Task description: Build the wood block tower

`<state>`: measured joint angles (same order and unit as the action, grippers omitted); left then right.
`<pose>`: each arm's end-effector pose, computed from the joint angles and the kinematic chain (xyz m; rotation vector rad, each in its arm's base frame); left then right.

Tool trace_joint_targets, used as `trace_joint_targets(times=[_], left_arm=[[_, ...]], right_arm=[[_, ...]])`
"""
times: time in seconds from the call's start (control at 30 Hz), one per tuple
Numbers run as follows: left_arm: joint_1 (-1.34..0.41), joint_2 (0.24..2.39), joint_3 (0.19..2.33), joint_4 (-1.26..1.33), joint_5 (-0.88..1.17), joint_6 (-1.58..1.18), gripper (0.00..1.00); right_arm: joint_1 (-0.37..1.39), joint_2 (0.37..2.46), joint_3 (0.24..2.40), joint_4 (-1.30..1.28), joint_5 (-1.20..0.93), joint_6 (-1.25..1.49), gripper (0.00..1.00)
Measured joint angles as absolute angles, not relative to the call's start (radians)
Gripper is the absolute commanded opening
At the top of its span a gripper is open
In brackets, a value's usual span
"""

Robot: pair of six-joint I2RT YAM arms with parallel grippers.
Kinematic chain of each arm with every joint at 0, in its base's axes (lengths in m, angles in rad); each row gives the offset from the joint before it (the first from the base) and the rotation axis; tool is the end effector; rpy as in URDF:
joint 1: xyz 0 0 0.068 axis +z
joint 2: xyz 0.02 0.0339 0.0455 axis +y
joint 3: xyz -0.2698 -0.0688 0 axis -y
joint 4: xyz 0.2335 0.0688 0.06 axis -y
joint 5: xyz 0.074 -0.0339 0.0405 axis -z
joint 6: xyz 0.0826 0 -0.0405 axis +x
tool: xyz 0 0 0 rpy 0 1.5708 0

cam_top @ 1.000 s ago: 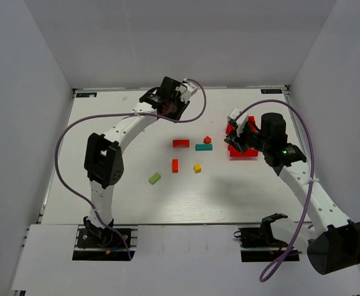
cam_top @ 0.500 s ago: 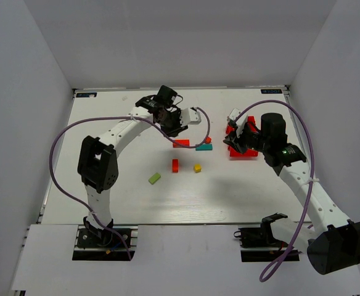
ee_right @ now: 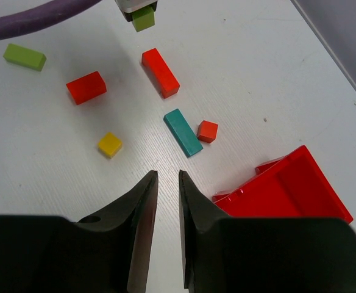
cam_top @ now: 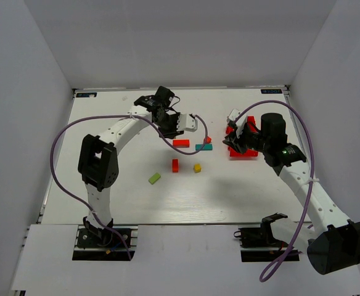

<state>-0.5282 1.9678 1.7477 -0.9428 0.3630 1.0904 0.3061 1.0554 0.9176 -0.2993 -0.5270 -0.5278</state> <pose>0.3525 -0.2397 0.2311 1.9766 1.7461 -0.3135 0.2337 0.1174 0.3141 -1.0883 1.6359 0.3828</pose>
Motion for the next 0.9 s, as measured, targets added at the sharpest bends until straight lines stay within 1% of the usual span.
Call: trace_joint_targets(times=[0.37,0.63,0.9], left_arm=[[-0.472,2.044,1.751,-0.964,0.413,1.152,0.0],[-0.451,2.05,1.736,-0.944,0.428,1.162,0.0],[-0.447,2.067,1.727,-0.927,0.435,1.163,0.03]], right_arm=[[0.307,1.055,0.918,-0.302,-0.527,-0.532,0.28],[0.307,1.056,0.918,-0.312,-0.527,-0.532,0.28],[0.306,1.056,0.918,-0.313,-0.527,-0.532,0.28]])
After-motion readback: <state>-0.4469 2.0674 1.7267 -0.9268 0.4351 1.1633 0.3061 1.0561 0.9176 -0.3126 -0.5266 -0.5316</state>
